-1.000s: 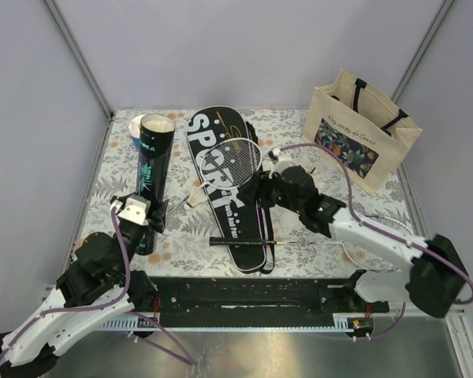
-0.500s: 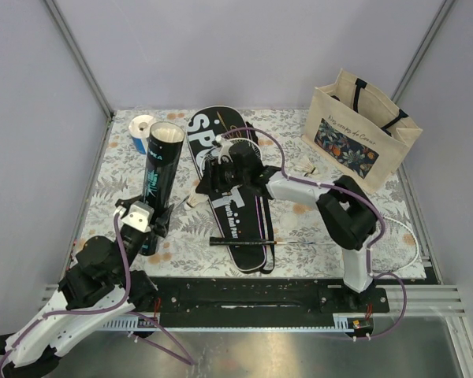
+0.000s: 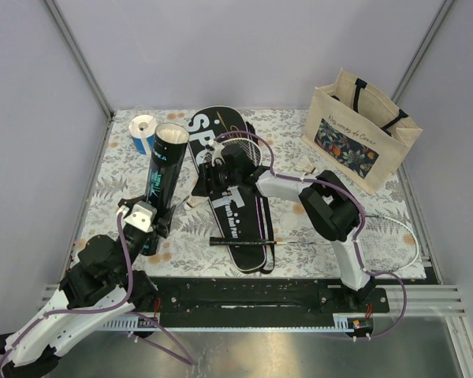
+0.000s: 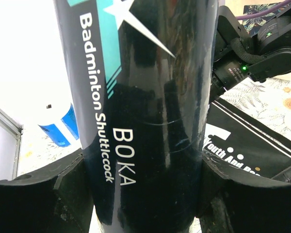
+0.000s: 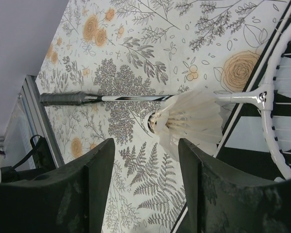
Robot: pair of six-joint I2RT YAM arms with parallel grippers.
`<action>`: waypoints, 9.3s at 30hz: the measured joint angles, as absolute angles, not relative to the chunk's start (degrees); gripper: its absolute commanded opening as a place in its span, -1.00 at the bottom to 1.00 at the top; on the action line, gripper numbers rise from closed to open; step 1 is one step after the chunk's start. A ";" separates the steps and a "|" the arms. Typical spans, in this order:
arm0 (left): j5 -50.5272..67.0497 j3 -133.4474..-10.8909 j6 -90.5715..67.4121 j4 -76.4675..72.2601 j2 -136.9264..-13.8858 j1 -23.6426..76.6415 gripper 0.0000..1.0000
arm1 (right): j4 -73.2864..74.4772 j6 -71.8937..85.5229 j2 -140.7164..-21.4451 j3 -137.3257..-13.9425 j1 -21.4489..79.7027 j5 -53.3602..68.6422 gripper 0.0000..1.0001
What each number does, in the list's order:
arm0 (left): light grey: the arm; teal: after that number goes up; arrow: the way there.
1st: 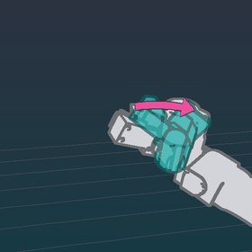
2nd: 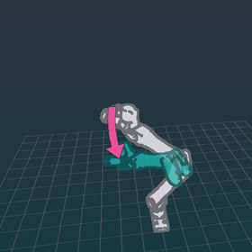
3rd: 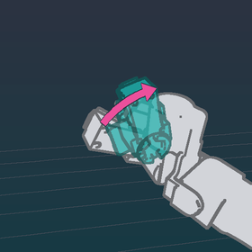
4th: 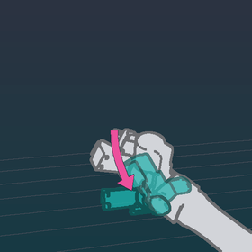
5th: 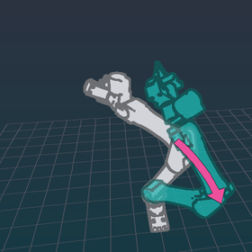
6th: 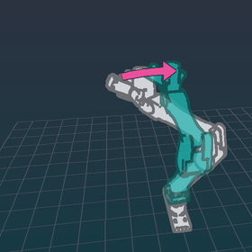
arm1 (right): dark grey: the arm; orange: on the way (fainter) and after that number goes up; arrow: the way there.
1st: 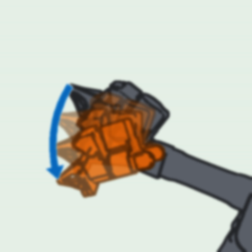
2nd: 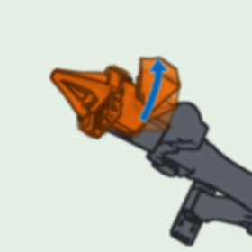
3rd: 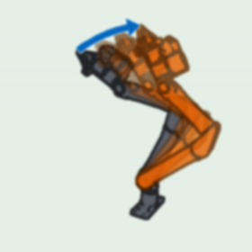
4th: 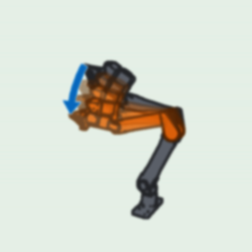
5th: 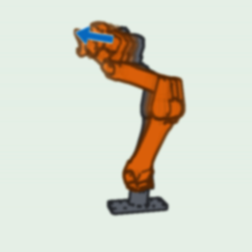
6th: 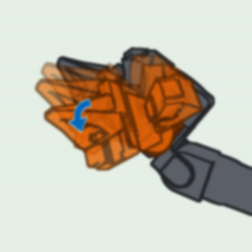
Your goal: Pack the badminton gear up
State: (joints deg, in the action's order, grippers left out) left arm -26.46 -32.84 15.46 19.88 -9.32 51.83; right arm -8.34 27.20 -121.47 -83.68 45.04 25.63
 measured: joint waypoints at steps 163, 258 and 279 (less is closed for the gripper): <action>10.46 -32.32 25.87 29.87 -22.15 51.46 -1.00 | -12.05 30.52 -79.53 -37.58 9.85 2.61 0.30; 4.84 -34.20 26.13 32.88 -35.33 51.46 -1.00 | 20.16 17.96 -30.09 -47.44 7.20 37.85 -1.00; 7.44 -38.74 28.86 32.82 -39.72 51.46 -1.00 | 11.18 26.70 -28.51 -41.85 8.80 49.28 -1.00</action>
State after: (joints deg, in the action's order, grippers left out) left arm 7.44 -38.74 28.86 32.82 -39.72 51.46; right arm 11.18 26.70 -28.51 -41.85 8.80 49.28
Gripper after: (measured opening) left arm 0.682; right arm 0.014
